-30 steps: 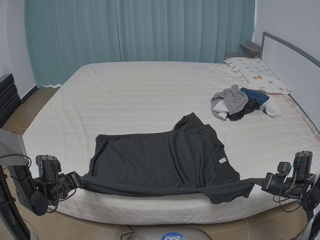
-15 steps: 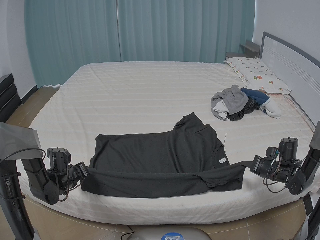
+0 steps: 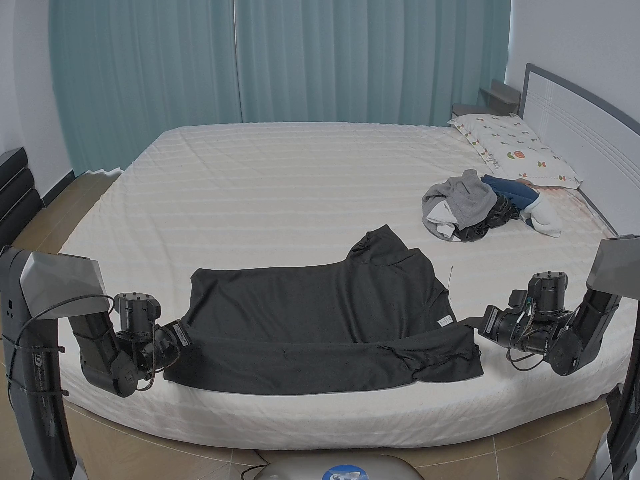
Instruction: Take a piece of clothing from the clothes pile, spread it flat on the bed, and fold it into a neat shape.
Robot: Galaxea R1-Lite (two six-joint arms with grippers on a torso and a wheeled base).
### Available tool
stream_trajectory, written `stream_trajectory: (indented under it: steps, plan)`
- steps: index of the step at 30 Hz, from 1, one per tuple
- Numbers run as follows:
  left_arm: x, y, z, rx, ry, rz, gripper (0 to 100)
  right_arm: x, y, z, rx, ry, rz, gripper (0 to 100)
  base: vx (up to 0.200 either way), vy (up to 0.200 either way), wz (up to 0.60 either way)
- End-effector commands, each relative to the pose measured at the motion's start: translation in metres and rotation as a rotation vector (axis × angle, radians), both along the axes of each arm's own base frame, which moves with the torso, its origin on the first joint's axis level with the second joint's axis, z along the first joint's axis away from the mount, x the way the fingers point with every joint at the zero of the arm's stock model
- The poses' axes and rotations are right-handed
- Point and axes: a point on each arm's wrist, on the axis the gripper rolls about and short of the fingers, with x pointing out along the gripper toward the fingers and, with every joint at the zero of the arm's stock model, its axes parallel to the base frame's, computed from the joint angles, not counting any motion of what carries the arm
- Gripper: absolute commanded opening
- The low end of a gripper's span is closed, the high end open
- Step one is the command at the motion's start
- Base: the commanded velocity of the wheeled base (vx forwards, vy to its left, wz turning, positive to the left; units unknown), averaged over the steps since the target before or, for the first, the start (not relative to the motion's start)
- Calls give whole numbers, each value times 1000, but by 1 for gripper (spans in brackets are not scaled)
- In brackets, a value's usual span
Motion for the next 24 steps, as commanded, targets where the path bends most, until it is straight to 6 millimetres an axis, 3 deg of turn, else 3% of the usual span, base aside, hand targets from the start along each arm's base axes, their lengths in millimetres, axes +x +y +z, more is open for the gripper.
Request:
stream_trajectory:
  steps: [1,5,14,15,16,17,24]
  plan:
    - [6,-1,-14,1,20,-2,0,9,1,-18,-3,34,1,0,0,0,0]
    - [13,-1,-20,1,17,2,0,24,3,-35,1,41,0,0,0,0,0]
    - [21,-3,-27,-31,8,20,0,30,5,-42,6,40,-2,0,0,0,0]
    - [21,-3,-27,-31,8,20,0,30,5,-42,6,40,-2,100,0,0,0]
    - [21,-4,-26,-48,4,26,0,30,6,-42,22,42,-9,100,0,0,0]
    - [21,-5,-26,-60,3,33,100,31,6,-40,40,38,-19,100,0,0,0]
    - [20,1,-13,-77,-30,73,100,31,0,-22,213,-4,-119,100,0,0,0]
